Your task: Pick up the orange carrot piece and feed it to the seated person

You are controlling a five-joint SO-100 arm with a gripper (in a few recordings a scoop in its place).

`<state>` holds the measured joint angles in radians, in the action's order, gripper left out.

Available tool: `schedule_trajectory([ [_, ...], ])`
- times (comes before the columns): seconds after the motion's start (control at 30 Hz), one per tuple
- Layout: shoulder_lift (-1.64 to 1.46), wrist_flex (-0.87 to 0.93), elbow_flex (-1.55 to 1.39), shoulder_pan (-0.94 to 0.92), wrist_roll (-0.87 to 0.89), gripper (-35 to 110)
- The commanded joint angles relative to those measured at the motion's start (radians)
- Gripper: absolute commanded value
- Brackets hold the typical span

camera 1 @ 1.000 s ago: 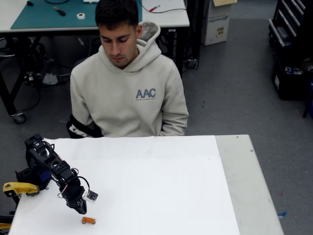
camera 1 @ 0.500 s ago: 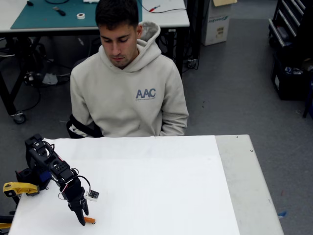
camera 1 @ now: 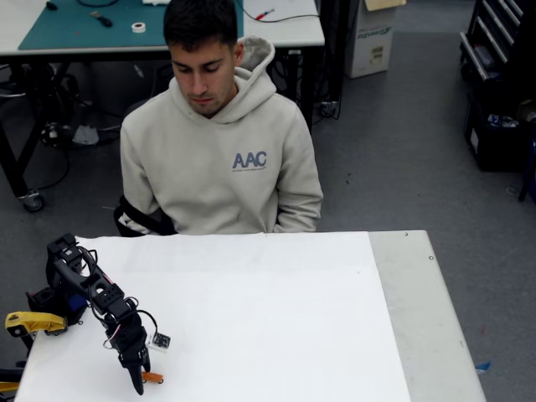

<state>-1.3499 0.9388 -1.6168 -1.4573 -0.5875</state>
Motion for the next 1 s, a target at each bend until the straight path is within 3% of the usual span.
schedule_trajectory([
  [0.0, -0.026, -0.006, 0.048, -0.025, -0.011, 39],
  [0.4, 0.012, -0.009, -0.003, -0.025, -0.009, 36],
  [0.73, 0.011, -0.020, -0.069, -0.023, -0.011, -5],
  [0.97, 0.023, -0.020, -0.086, -0.025, -0.011, -3],
])
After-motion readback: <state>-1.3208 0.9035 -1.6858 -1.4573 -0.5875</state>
